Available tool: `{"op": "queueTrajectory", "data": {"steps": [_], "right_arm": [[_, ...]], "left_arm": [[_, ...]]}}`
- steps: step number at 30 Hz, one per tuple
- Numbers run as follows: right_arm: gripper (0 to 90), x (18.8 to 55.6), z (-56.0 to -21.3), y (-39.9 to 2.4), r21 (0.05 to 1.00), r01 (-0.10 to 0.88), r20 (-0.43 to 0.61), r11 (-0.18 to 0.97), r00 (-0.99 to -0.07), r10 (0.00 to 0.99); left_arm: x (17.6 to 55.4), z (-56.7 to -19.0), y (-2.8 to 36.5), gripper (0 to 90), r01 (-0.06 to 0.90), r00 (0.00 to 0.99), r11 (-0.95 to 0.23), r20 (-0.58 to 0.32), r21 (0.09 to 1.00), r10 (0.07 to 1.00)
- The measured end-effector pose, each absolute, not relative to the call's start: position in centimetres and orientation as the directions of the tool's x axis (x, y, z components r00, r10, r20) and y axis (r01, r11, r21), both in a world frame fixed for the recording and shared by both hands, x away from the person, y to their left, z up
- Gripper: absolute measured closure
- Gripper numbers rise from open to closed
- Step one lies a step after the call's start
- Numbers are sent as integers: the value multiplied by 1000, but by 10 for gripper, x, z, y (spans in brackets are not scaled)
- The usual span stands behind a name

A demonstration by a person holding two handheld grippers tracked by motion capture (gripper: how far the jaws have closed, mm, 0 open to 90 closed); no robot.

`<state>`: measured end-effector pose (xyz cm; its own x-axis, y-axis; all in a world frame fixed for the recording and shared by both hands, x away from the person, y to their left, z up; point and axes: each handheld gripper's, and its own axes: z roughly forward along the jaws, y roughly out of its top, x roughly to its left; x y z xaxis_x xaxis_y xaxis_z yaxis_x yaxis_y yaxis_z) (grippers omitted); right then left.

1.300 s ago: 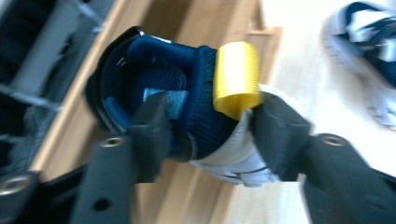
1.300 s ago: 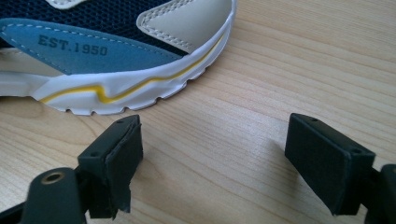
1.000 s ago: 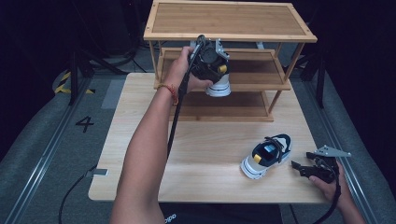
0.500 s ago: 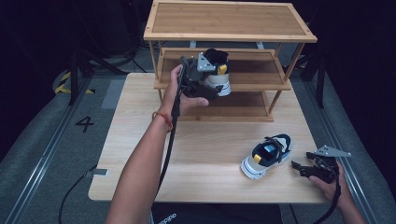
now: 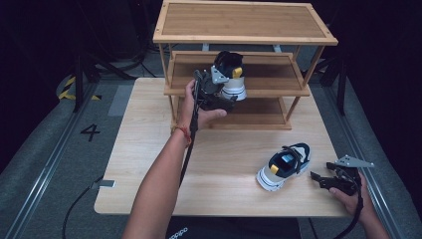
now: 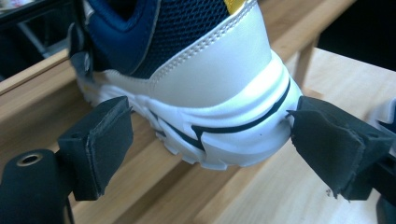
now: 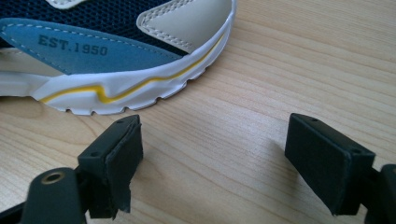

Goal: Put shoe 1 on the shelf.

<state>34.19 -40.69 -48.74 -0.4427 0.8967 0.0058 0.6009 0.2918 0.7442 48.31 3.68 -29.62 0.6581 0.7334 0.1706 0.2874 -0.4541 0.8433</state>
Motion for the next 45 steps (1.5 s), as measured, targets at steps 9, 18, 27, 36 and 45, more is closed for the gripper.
{"op": "queueTrajectory", "data": {"steps": [9, 18, 27, 36, 45], "right_arm": [[196, 342, -487, -407, 744, 601, 6, 292, -443, 897], [196, 342, -487, -407, 744, 601, 6, 292, -443, 897], [195, 342, -487, -407, 744, 601, 6, 292, -443, 897], [196, 342, -487, -407, 744, 601, 7, 291, -443, 897], [195, 342, -487, -407, 744, 601, 7, 291, -442, 897]], "left_arm": [[507, -298, 40, 248, 324, 641, -455, 162, 830, 750], [521, -296, 36, 202, 338, 622, -483, 194, 808, 759], [475, -293, 52, 180, 265, 696, -550, 237, 792, 677], [425, -331, 83, 174, 243, 771, -648, 261, 722, 580], [398, -375, 111, 186, 276, 781, -703, 273, 655, 562]]}}
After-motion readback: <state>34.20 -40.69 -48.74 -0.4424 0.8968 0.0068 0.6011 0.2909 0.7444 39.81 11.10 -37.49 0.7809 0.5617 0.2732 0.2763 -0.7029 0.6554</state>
